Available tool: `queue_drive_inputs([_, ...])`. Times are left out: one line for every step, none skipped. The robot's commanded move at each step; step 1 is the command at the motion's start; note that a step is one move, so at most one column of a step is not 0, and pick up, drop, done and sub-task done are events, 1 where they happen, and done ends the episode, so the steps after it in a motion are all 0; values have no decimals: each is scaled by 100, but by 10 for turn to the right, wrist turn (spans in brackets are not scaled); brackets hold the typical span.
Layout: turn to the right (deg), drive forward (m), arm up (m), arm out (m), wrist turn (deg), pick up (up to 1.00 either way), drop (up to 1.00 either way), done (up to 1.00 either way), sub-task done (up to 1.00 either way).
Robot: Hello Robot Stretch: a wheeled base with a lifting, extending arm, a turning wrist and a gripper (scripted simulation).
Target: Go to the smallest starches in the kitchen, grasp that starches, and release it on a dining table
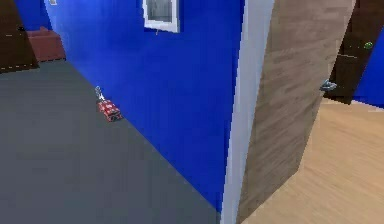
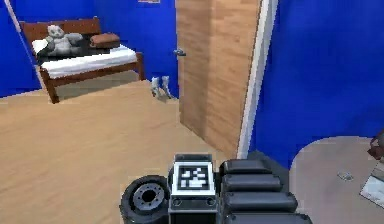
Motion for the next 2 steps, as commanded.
queue_drive_inputs([-150,0,0,0,0,0,0,0,0])
queue_drive_inputs([450,0,0,0,0,0,0,0,0])
